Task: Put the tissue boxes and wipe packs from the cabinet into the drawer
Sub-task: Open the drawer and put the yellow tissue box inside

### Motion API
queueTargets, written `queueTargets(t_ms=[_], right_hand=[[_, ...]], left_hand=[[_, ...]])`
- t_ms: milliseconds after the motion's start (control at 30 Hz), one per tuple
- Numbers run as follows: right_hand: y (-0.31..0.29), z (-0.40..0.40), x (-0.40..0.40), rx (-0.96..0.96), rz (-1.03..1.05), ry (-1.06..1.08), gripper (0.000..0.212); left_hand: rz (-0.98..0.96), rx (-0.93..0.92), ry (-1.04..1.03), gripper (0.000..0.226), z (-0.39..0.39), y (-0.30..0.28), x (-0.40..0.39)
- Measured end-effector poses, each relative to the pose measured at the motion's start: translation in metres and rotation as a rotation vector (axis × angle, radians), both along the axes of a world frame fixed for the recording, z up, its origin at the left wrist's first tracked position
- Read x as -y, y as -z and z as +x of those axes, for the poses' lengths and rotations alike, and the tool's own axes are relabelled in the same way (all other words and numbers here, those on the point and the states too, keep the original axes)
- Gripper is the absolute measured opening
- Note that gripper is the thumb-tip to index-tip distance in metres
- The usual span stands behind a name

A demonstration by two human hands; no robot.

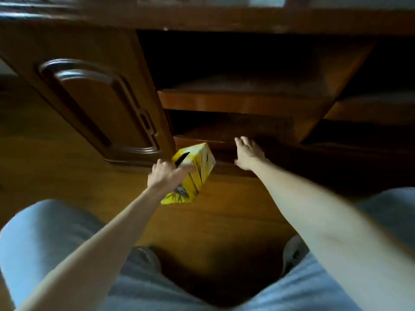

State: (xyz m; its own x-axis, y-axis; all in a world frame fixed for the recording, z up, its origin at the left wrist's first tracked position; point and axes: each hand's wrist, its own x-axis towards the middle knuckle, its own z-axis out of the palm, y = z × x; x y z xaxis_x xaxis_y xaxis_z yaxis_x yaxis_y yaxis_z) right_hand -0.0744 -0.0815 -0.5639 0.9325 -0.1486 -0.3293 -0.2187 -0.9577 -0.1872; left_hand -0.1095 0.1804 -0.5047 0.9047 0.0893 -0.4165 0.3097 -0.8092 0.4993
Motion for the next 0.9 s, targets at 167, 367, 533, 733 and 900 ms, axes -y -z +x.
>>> queueTargets(t_ms=[167,367,533,733,900], right_hand=[[-0.008,-0.013,0.003,-0.076,-0.050,-0.057,0.091],[0.002,-0.007,0.015,-0.045,-0.011,-0.086,0.092],[0.014,0.004,0.016,0.014,-0.156,-0.162,0.094],[0.021,0.009,0.009,0.090,-0.150,-0.094,0.087],[0.019,-0.013,-0.001,0.160,-0.173,-0.072,0.066]], left_hand=[[-0.060,0.076,-0.042,0.065,-0.016,-0.022,-0.007],[-0.028,0.172,-0.004,0.061,-0.009,-0.037,0.009],[-0.037,0.237,0.002,0.063,0.010,-0.035,0.009],[0.148,0.366,0.109,0.054,0.023,-0.022,-0.003],[0.169,0.453,0.121,0.051,0.028,-0.021,0.005]])
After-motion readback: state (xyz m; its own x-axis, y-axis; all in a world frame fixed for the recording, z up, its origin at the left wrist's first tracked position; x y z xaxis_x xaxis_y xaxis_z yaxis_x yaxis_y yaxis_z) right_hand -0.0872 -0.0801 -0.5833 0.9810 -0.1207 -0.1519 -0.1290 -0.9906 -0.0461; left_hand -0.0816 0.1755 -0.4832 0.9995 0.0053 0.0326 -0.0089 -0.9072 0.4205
